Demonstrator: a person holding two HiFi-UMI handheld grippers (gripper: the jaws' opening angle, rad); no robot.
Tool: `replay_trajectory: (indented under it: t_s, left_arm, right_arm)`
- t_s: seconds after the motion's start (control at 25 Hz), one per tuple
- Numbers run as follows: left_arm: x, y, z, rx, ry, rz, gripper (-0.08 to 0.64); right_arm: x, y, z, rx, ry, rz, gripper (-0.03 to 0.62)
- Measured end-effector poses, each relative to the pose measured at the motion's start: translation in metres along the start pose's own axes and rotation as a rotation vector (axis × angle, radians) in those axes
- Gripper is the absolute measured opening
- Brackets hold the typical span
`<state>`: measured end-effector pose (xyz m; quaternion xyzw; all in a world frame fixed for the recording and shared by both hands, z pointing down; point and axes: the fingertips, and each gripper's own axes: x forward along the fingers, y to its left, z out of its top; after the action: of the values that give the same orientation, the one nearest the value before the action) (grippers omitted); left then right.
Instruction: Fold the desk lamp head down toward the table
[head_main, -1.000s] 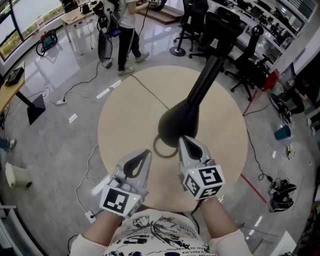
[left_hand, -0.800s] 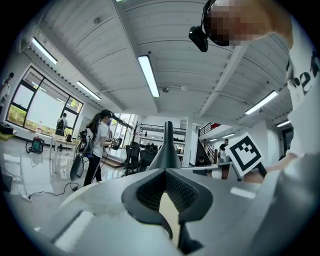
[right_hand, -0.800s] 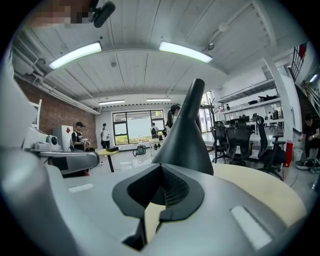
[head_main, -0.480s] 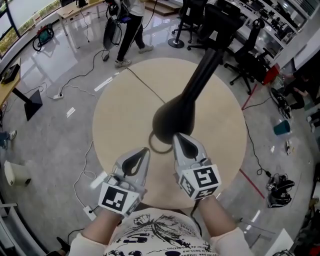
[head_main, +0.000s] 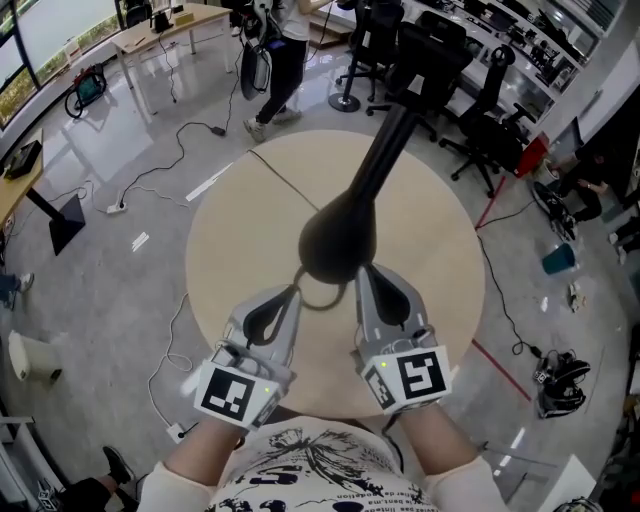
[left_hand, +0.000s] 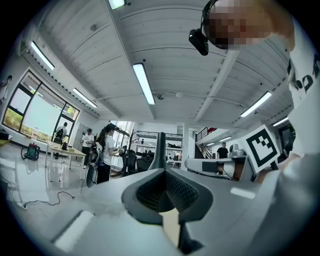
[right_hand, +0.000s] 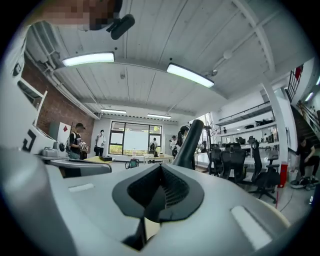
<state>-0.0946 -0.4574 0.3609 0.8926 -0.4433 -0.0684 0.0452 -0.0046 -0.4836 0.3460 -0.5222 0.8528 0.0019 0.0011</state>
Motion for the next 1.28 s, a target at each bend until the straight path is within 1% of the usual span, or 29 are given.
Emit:
replay_trajectory:
  t_s: [0.12,0.24,0.4,0.52,0.64,0.72,0.84,1.0,1.16,1.28]
  left_arm:
    - [-0.002,-0.006,0.01,0.035,-0.016,-0.003,0.006]
    - [-0.005,-0.012,0.015,0.069,-0.007,-0.005,0.006]
    - [-0.01,-0.022,0.019,0.093,-0.005,-0.024,0.006]
    - [-0.014,-0.031,0.031,0.083,-0.041,-0.039,0.006]
    - [-0.022,-0.042,0.029,0.045,-0.065,-0.057,0.006]
    - [-0.03,-0.05,0.02,0.026,-0.047,-0.076,0.006]
    - [-0.041,-0.062,0.005,0.024,-0.007,-0.096,0.006]
    - [-0.056,-0.079,0.001,0.023,-0.009,-0.081,0.006]
    - [-0.075,-0.113,0.007,0.039,-0.035,-0.067,0.006]
    - [-0.101,-0.143,0.011,0.084,-0.058,-0.024,0.006]
  right_arm:
    - [-0.019,0.002,0.017,-0.019,-0.047,-0.024,0.009]
    - [-0.041,0.002,0.029,-0.017,-0.092,-0.054,0.008]
    - [-0.062,0.009,0.029,-0.047,-0.1,-0.071,0.009]
    - [-0.072,0.015,0.024,-0.059,-0.09,-0.079,0.008]
    - [-0.085,0.019,0.015,-0.062,-0.081,-0.101,0.009]
    - [-0.095,0.021,0.008,-0.062,-0.07,-0.121,0.009]
    - [-0.108,0.026,-0.004,-0.041,-0.054,-0.139,0.009]
    - [-0.131,0.027,-0.01,-0.006,-0.052,-0.135,0.009]
    - [-0.165,0.027,0.0,-0.021,-0.069,-0.121,0.009]
    - [-0.197,0.037,-0.001,-0.032,-0.064,-0.086,0.008]
